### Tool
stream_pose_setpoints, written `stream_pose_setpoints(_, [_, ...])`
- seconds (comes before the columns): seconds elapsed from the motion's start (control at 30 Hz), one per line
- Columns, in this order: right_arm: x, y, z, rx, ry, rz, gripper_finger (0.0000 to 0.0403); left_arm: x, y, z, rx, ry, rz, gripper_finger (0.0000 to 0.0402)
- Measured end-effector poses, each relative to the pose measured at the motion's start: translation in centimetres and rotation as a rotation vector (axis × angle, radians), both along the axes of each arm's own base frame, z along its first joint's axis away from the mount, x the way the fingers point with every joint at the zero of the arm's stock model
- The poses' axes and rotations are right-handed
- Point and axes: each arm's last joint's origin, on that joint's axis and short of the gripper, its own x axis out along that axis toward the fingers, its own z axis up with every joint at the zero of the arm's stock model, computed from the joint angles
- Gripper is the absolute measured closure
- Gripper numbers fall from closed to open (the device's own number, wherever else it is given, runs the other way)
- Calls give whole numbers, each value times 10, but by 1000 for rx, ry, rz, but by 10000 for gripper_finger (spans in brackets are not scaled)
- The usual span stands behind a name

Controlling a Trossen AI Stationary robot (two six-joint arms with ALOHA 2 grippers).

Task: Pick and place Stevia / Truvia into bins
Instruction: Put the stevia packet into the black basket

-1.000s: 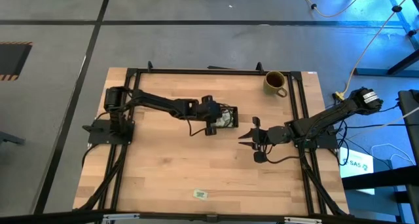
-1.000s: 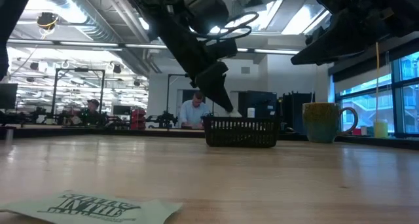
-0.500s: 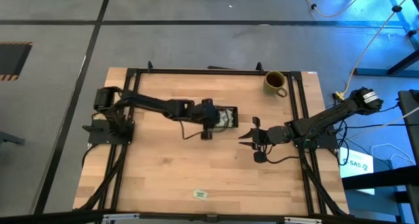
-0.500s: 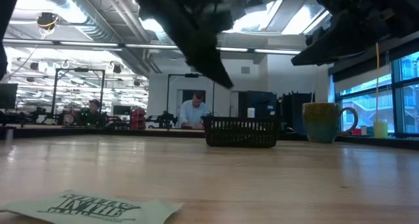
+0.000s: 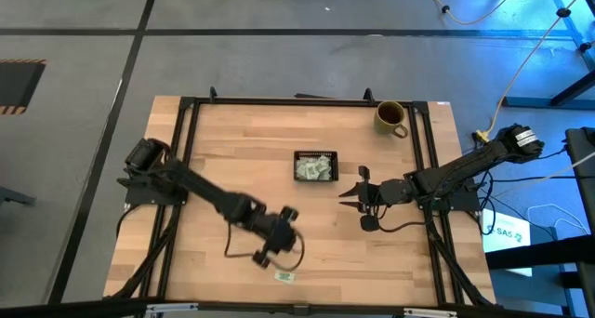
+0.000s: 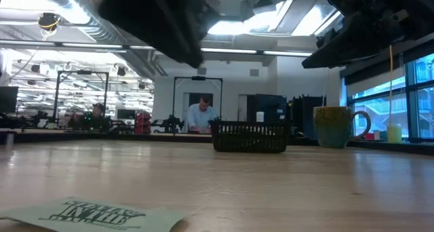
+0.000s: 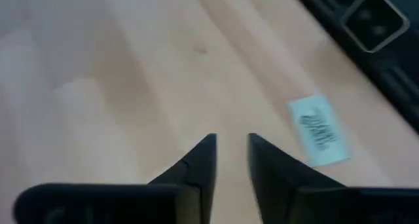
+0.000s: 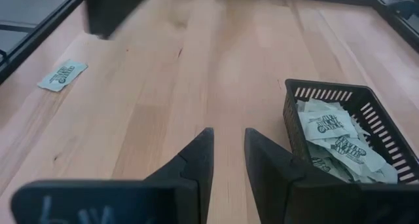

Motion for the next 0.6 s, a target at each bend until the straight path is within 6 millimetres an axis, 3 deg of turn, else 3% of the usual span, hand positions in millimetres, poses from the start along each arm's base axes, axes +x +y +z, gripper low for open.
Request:
stream_pose_setpoints(0.33, [1, -1, 1, 9, -7, -9, 313, -14, -65, -30, -32, -14, -22, 321])
stream_pose_setpoints(0.6, [1, -1, 1, 59, -11, -32, 313, -12, -77, -66, -57, 62, 46, 331])
